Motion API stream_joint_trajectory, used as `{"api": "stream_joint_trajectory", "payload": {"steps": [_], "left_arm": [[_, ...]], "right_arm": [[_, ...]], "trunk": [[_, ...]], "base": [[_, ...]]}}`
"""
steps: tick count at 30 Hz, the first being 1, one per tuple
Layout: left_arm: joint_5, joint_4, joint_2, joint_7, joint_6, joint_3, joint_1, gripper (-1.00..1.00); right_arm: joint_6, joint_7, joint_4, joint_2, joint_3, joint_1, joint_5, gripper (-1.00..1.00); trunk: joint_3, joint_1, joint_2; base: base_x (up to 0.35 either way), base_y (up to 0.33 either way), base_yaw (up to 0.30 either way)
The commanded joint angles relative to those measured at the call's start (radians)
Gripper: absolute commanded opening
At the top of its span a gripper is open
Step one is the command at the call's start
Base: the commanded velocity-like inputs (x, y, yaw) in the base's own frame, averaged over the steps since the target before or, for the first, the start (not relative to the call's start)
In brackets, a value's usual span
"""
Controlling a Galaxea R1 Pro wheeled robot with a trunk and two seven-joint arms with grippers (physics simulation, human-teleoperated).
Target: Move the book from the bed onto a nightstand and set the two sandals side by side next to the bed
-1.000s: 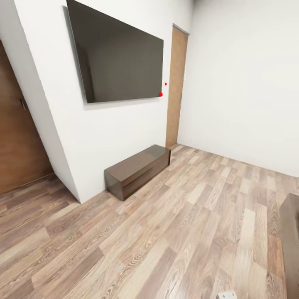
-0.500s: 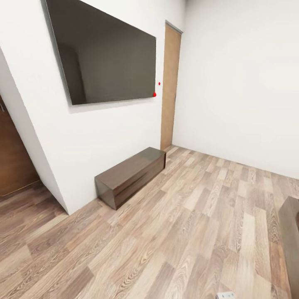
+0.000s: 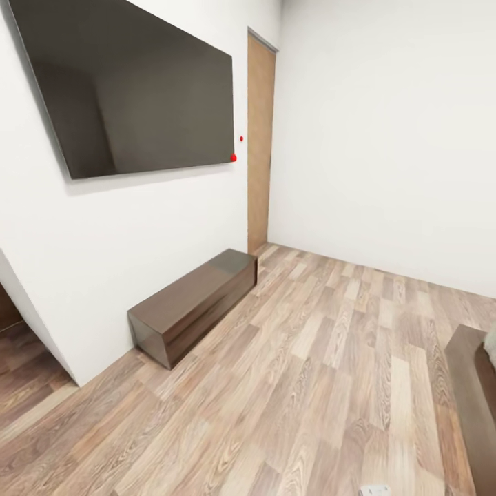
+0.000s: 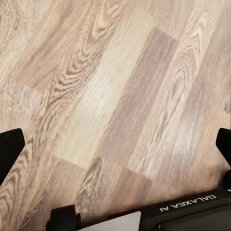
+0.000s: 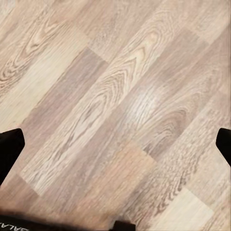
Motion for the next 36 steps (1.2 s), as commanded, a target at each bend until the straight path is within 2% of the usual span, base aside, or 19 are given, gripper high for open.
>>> {"api": "stream_joint_trajectory", "payload": {"steps": [1,7,16,24,36], "left_arm": [[0.005,0.001,0.000,-0.004,-0.003,-0.004,-0.001,1.00],[0.005,0.001,0.000,-0.004,-0.003,-0.004,-0.001,1.00],[0.005,0.001,0.000,-0.004,-0.003,-0.004,-0.001,1.00],[0.005,0.001,0.000,-0.004,-0.003,-0.004,-0.001,1.00],[0.005,0.001,0.000,-0.004,-0.003,-0.004,-0.001,1.00]], "right_arm": [[-0.006,0.007,0.005,0.001,0.007,-0.002,-0.010,1.00],[-0.006,0.007,0.005,0.000,0.007,-0.002,-0.010,1.00],[-0.006,0.007,0.005,0.000,0.007,-0.002,-0.011,1.00],[-0.006,0.007,0.005,0.000,0.007,-0.002,-0.011,1.00],[-0.006,0.007,0.005,0.000,0.007,-0.002,-0.011,1.00]], "trunk": [[-0.001,0.001,-0.001],[-0.001,0.001,-0.001],[-0.001,0.001,-0.001],[-0.001,0.001,-0.001],[-0.001,0.001,-0.001]], "base": [[0.334,0.000,-0.021],[0.334,0.000,-0.029],[0.334,0.000,-0.241],[0.334,0.000,-0.058],[0.333,0.000,-0.251]]}}
